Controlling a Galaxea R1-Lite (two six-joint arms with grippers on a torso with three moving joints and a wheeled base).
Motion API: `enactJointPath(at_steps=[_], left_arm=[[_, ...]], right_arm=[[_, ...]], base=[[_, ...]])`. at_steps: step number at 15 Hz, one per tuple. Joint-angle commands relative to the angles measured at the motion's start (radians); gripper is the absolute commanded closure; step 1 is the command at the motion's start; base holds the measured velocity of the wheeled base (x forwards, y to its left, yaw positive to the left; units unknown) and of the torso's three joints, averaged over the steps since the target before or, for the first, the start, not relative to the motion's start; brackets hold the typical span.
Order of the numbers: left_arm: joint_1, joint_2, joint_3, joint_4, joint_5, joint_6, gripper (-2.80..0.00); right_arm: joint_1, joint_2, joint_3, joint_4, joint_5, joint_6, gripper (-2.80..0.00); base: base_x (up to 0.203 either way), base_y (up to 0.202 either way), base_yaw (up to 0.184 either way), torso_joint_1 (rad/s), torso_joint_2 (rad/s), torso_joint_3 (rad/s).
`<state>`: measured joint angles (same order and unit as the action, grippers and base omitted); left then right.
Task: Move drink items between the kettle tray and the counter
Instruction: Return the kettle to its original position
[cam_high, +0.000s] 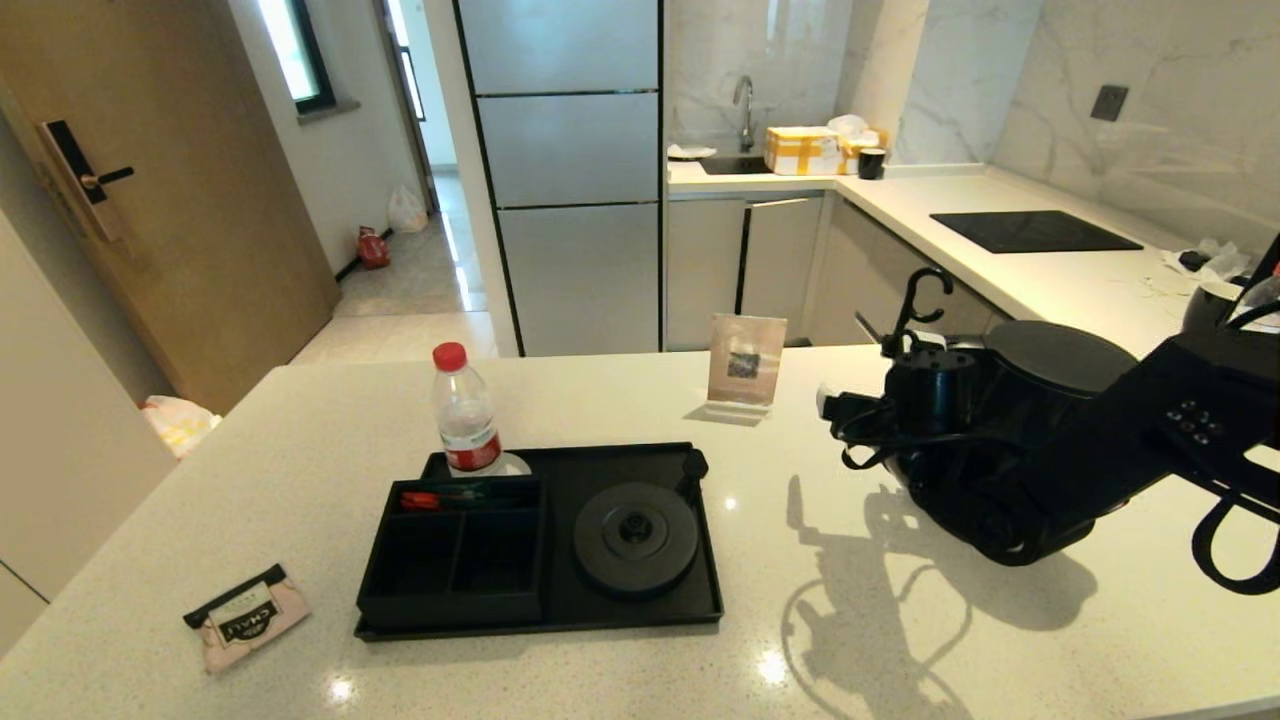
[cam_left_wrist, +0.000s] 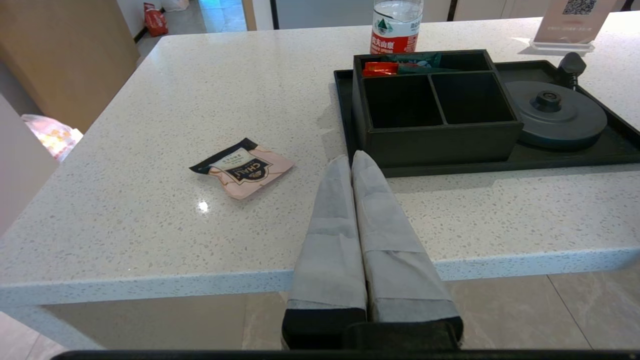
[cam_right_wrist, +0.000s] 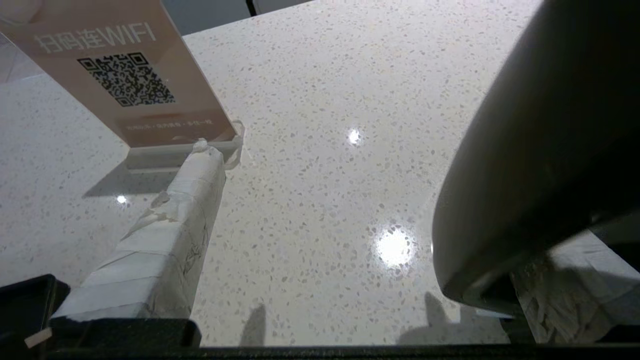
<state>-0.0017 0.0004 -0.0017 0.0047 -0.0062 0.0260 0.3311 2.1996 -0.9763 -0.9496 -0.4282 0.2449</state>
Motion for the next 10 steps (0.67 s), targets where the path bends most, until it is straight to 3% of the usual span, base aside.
enactJointPath(at_steps=[1,10], left_arm=[[0.000,-0.002,0.000,0.000,0.000,0.000,0.00],[0.000,-0.002,0.000,0.000,0.000,0.000,0.00]], right_arm=[[-0.015,-0.011,-0.009,-0.008,-0.004,-0.007,-2.80],[-0.043,-0.009,-0.048,-0.008,-0.004,-0.036,-2.80]], base=[[0.000,0.000,0.000,0.000,0.00,0.000],[0.000,0.000,0.000,0.000,0.00,0.000]])
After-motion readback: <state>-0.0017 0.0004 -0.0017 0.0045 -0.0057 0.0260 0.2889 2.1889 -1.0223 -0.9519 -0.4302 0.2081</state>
